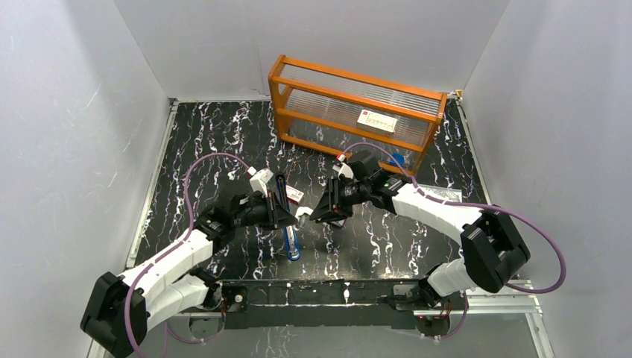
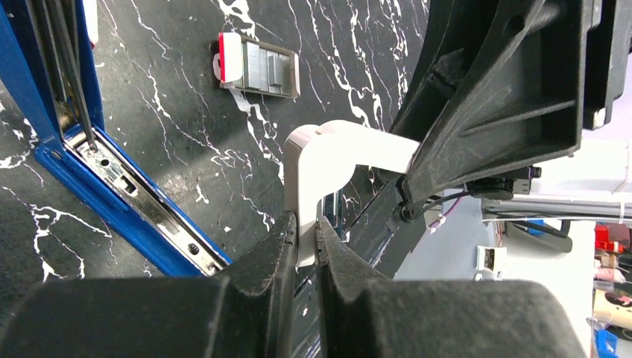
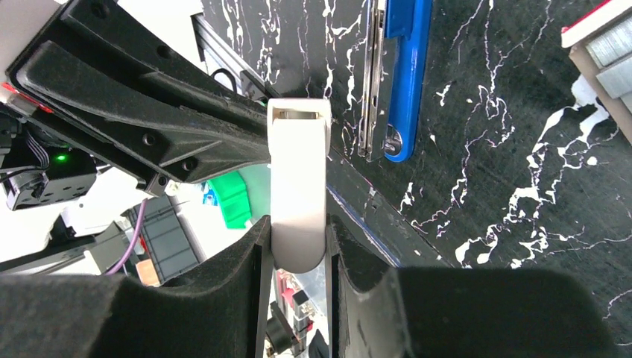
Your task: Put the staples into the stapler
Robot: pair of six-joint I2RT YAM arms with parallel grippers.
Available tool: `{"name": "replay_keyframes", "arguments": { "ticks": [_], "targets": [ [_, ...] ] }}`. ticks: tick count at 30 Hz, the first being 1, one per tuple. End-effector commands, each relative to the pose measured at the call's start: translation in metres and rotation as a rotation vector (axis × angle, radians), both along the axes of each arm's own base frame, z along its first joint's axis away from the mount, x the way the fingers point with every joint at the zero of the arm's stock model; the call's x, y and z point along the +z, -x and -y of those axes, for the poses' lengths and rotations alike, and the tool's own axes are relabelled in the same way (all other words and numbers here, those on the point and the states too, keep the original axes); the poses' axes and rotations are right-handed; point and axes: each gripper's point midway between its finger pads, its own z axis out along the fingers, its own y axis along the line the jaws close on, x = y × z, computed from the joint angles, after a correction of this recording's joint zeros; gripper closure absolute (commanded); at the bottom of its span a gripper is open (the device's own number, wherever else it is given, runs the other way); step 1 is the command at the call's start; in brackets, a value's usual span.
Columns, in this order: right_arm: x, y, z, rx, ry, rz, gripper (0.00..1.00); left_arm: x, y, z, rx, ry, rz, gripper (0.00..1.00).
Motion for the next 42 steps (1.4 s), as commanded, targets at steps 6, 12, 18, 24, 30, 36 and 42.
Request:
{"name": "replay_keyframes", "arguments": {
  "ticks": [6,12,18,24,30,36,42],
  "targets": [
    [0.021,-0.036,0.014,-0.067,0.018,0.116,0.8,0.013,0.022,0.006,-0.127,0.029,-0.011,1.0],
    [0.023,-0.042,0.018,-0.057,0.015,0.112,0.76,0.003,0.036,0.005,-0.2,-0.002,-0.076,1.0],
    [0.018,-0.047,0.023,-0.056,0.033,0.099,0.66,0.004,0.035,0.007,-0.217,-0.011,-0.084,1.0],
    [0.012,-0.056,0.022,-0.177,0.061,0.09,0.57,-0.001,0.026,0.009,-0.156,-0.017,-0.145,1.0],
    [0.017,-0.073,0.016,-0.319,0.093,0.155,0.42,-0.005,0.02,0.01,-0.095,-0.019,-0.205,1.0],
    [0.024,-0.068,0.025,-0.407,0.157,0.246,0.17,0.004,0.006,0.012,0.03,0.021,-0.257,1.0],
    [0.024,-0.045,-0.003,-0.46,0.109,0.262,0.04,0.017,-0.013,0.011,0.172,0.085,-0.256,1.0]
  ]
}}
